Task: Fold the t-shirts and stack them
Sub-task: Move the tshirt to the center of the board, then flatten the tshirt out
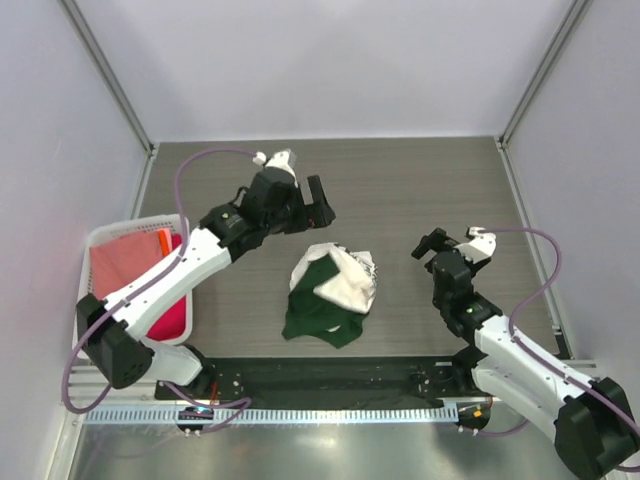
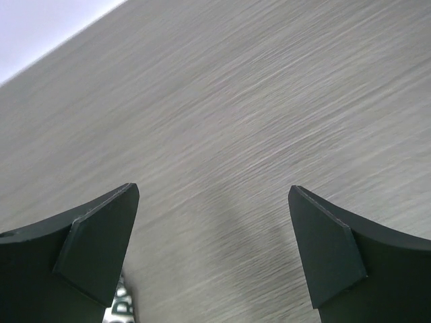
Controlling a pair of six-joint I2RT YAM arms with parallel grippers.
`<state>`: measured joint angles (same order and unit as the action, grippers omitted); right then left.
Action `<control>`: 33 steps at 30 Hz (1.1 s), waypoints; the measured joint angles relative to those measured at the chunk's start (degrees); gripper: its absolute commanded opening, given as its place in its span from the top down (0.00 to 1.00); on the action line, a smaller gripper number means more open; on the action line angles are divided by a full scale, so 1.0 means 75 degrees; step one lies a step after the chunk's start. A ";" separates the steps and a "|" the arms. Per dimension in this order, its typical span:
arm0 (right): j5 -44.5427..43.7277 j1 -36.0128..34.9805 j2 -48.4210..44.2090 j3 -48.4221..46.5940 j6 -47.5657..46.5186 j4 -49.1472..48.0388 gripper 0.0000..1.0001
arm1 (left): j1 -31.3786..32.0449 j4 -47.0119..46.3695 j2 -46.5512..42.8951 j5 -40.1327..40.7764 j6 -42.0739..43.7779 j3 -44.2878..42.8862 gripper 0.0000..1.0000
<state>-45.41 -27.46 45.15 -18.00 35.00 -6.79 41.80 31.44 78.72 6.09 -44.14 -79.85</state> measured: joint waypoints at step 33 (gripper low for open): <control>0.6645 -0.2460 0.1460 -0.0947 -0.1731 0.0052 0.37 | -0.0216 -0.1411 -0.3450 0.0192 0.0842 0.5945 0.08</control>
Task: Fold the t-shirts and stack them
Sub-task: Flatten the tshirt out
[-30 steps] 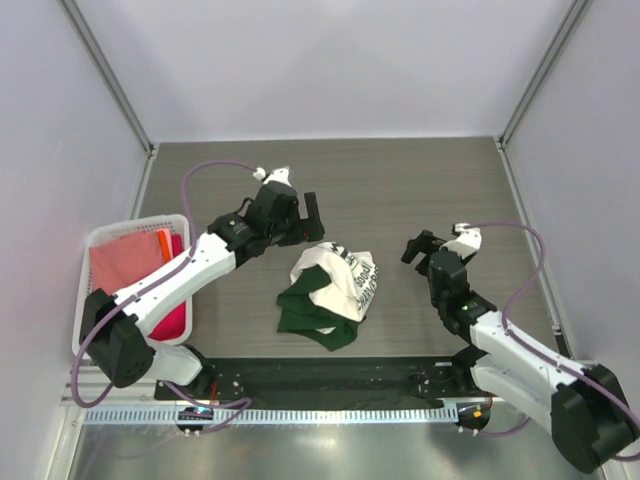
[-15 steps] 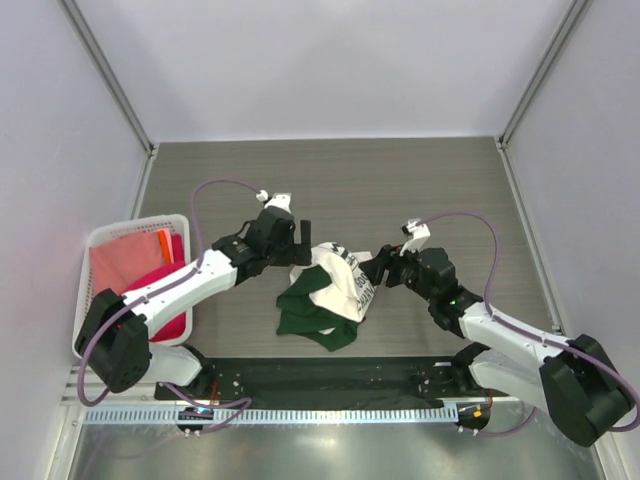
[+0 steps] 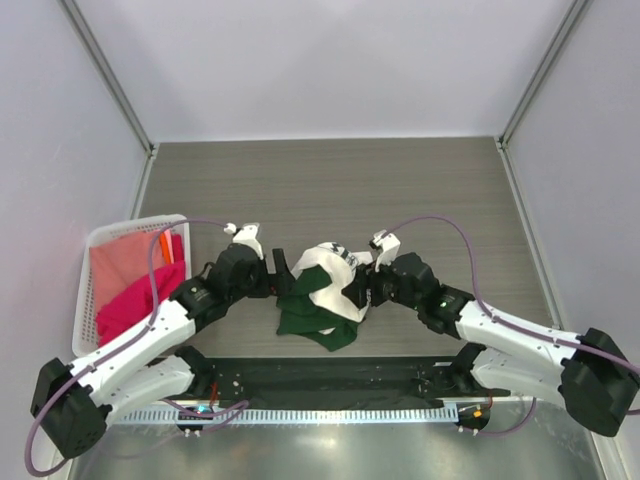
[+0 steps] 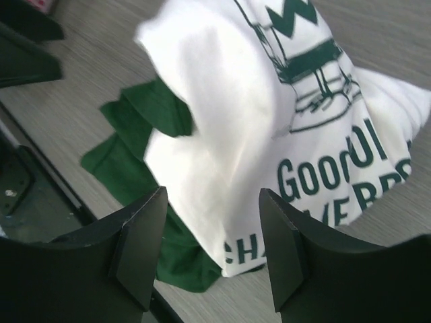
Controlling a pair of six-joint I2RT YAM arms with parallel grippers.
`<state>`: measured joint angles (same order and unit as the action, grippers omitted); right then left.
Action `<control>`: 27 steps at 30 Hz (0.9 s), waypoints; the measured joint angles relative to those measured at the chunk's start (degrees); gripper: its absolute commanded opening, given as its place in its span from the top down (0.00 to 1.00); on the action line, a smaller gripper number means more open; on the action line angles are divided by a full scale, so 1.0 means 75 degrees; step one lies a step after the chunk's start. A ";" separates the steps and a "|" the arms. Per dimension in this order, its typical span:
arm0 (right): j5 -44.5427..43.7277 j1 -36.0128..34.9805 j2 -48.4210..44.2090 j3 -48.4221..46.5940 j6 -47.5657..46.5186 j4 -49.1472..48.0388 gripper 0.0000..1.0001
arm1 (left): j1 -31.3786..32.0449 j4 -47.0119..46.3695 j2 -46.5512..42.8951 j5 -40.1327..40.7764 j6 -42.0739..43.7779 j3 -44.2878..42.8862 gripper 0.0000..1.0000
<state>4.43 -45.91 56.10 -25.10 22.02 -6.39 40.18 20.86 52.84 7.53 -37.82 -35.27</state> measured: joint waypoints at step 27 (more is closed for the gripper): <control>-0.1789 -0.0079 0.1521 -0.0924 0.0061 0.0822 0.99 | 0.0128 -0.0303 0.1874 -0.0807 -0.0312 0.0294 1.00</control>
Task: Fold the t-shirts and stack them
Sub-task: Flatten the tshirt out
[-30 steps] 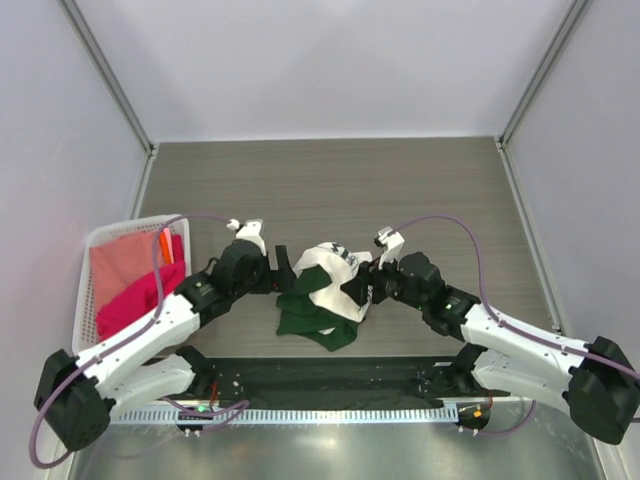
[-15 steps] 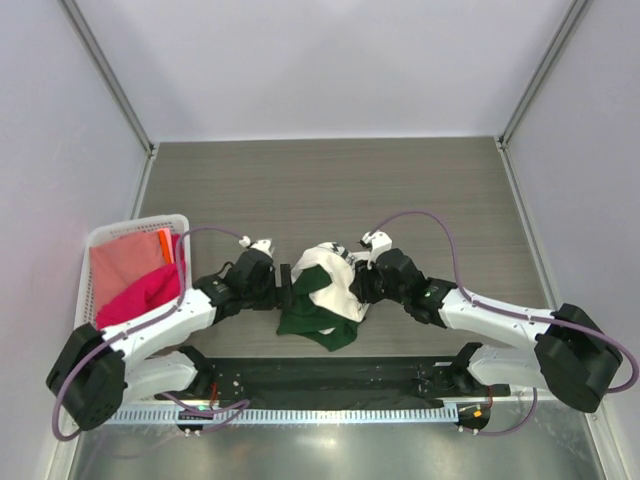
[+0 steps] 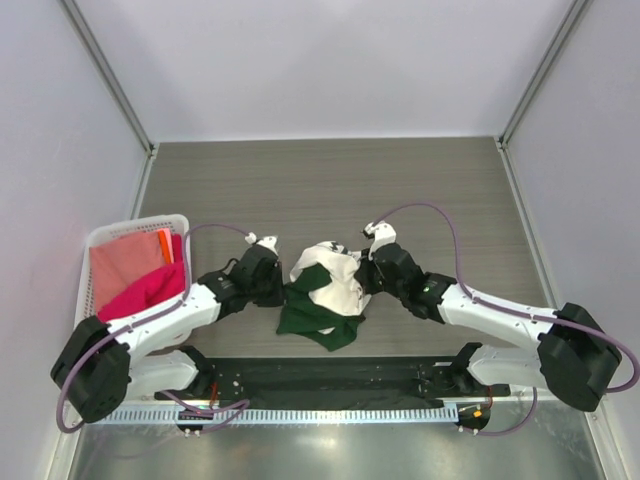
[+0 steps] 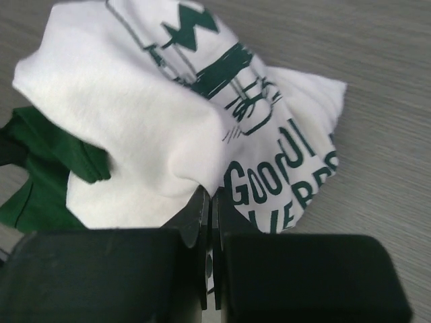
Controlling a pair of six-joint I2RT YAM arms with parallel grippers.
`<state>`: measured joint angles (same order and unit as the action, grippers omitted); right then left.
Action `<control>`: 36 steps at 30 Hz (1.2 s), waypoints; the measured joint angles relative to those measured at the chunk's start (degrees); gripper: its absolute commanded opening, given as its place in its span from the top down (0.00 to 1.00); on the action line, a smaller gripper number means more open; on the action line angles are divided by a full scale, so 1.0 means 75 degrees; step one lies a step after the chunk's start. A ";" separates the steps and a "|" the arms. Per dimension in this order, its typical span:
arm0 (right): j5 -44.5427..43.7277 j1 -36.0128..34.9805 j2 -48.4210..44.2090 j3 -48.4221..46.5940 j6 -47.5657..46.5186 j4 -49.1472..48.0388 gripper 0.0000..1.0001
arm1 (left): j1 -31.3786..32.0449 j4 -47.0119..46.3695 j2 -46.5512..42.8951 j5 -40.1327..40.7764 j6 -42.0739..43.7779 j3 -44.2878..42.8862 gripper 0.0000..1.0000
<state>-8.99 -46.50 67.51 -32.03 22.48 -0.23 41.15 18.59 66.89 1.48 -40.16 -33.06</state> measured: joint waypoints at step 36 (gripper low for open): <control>-0.4030 0.2623 -0.1944 -0.5866 0.0306 0.5263 0.99 | -0.3375 0.4928 -0.0239 0.0612 0.1003 -0.6382 1.00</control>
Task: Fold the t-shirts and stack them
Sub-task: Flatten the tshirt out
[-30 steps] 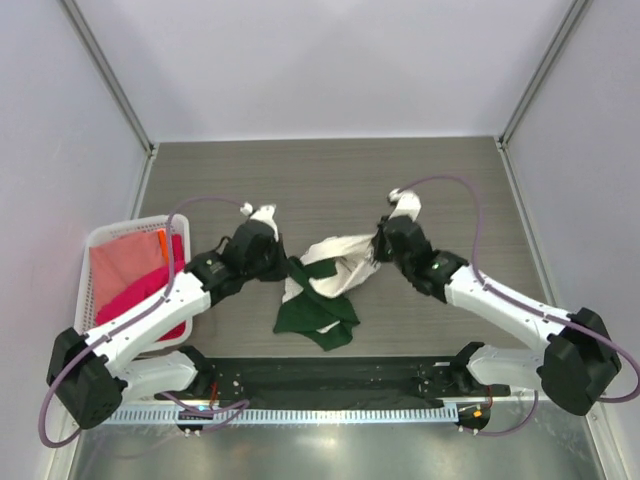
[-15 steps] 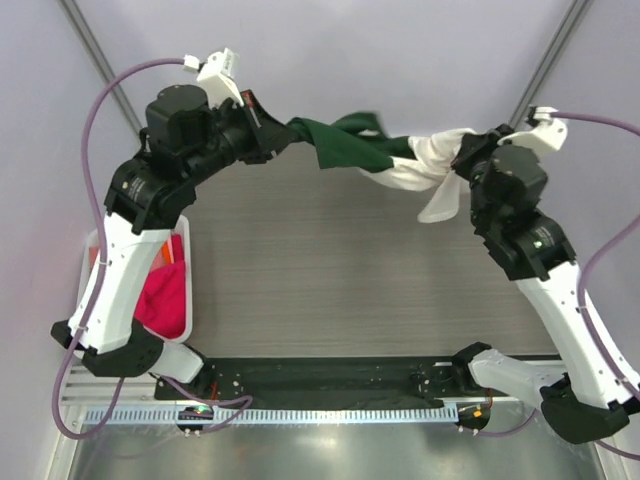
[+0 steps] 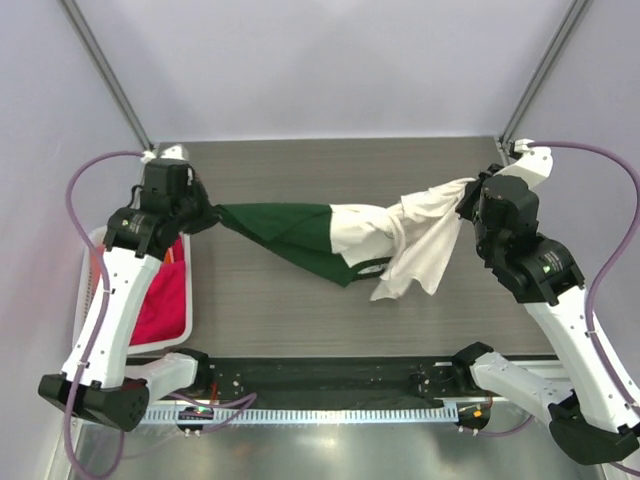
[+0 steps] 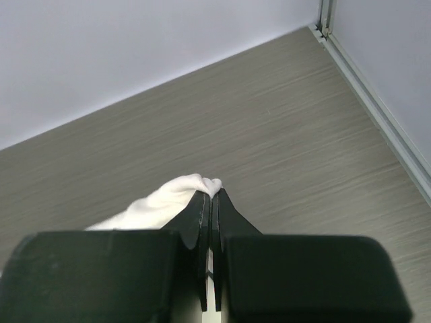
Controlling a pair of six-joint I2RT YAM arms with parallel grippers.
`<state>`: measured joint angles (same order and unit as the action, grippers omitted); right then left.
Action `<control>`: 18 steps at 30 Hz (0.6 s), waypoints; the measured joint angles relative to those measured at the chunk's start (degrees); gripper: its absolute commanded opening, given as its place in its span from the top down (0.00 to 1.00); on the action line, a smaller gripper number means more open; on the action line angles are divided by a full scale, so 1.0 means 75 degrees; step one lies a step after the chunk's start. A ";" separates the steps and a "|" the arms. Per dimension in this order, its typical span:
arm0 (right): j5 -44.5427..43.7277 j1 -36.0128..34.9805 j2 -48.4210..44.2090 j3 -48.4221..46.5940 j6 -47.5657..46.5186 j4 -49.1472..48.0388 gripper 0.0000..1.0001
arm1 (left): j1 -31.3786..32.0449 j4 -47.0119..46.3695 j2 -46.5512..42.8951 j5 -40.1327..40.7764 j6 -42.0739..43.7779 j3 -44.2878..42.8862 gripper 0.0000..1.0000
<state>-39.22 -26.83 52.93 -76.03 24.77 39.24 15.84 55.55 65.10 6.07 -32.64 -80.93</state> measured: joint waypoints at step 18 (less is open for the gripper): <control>0.2736 -0.0006 -0.0038 -0.0160 -0.0006 0.0997 0.96 | -0.1075 0.1480 -0.0152 0.0405 0.0667 -0.5939 1.00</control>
<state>-18.70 -26.87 52.64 -77.23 24.73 46.72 7.77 66.65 63.96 9.10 -27.64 -125.47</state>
